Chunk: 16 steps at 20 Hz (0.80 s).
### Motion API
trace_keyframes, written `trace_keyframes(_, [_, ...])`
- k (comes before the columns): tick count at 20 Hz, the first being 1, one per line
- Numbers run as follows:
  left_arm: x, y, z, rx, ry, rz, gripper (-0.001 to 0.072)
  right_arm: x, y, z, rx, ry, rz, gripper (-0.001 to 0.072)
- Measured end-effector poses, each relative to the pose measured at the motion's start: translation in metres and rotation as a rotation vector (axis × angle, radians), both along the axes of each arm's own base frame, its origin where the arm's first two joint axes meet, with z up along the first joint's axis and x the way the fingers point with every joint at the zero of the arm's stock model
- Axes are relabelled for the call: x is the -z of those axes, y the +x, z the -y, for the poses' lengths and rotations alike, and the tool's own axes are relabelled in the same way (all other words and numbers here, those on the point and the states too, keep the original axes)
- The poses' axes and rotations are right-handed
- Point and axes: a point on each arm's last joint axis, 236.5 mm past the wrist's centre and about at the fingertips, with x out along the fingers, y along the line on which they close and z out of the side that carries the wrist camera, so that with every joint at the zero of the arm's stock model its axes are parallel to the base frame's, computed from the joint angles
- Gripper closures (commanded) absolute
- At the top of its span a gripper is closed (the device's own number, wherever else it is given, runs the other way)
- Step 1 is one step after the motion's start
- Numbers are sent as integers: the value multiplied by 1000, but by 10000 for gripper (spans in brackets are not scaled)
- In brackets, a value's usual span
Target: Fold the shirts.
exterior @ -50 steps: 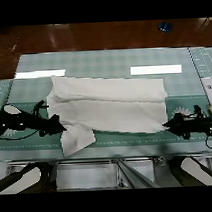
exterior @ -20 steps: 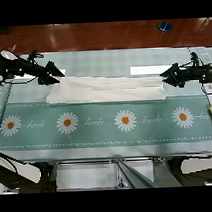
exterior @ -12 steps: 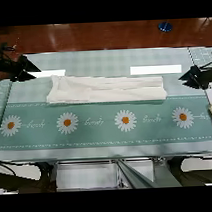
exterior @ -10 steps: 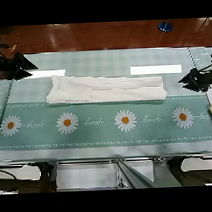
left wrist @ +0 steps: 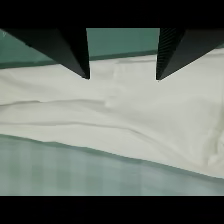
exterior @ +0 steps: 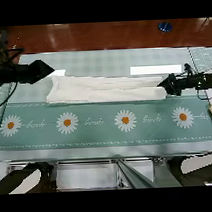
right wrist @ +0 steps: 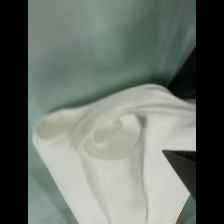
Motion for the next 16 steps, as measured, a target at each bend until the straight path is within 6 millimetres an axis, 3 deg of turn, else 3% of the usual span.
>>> trace_keyframes(1, [4, -3, 10, 24, 4, -3, 206, 4, -1, -8, -24, -2, -4, 660])
trace_keyframes(2, [7, -5, 18, 44, 4, -7, 313, 4, -1, -17, -42, 1, -4, 690])
trace_keyframes(3, [11, -7, 27, 65, 4, -16, 585, 0, 1, -23, -60, 5, 8, 690])
trace_keyframes(4, [15, -9, 34, 82, 4, -21, 682, -7, 2, -27, -73, 4, 23, 690])
trace_keyframes(7, [22, -12, 51, 121, 2, -35, 684, -42, -3, -28, -127, -51, 92, 690])
trace_keyframes(10, [31, -16, 77, 172, -8, -49, 684, -88, -27, -20, -171, -175, 165, 690])
trace_keyframes(13, [47, -16, 122, 244, -11, -47, 684, -145, -61, -26, -181, -265, 285, 690])
trace_keyframes(16, [69, -24, 183, 350, -31, -84, 684, -194, -107, -40, -176, -316, 390, 690])
